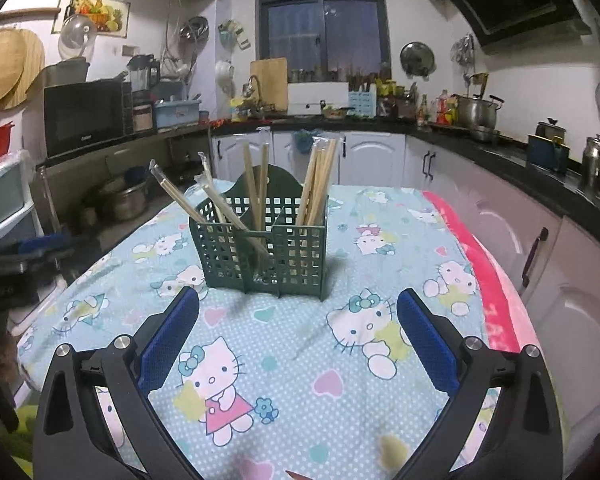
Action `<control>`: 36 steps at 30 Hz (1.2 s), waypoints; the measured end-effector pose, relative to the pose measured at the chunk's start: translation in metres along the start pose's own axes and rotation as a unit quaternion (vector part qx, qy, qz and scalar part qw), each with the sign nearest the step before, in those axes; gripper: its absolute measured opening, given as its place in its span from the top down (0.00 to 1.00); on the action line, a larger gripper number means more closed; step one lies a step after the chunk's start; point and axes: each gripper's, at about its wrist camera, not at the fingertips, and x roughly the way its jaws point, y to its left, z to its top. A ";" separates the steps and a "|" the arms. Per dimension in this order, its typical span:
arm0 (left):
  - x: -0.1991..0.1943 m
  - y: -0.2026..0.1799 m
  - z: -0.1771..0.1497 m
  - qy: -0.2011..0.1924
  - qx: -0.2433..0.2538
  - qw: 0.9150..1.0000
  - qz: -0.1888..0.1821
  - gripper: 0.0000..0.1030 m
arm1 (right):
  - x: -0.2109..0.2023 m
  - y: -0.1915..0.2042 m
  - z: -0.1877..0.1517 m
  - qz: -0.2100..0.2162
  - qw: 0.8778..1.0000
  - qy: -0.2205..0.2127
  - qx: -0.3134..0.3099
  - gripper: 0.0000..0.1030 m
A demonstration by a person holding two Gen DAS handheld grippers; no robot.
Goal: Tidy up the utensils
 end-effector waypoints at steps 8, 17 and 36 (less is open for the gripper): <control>-0.001 0.003 -0.028 -0.027 -0.014 0.999 0.010 0.10 | -0.025 -0.004 -0.015 -0.008 0.997 -0.076 -0.006 0.06; -0.004 0.005 -0.027 -0.044 -0.021 0.999 0.004 0.10 | -0.029 -0.003 -0.015 0.000 0.995 -0.100 0.001 0.06; -0.009 0.001 -0.027 -0.056 -0.018 0.998 -0.006 0.10 | -0.027 0.002 -0.017 0.002 0.995 -0.097 -0.005 0.06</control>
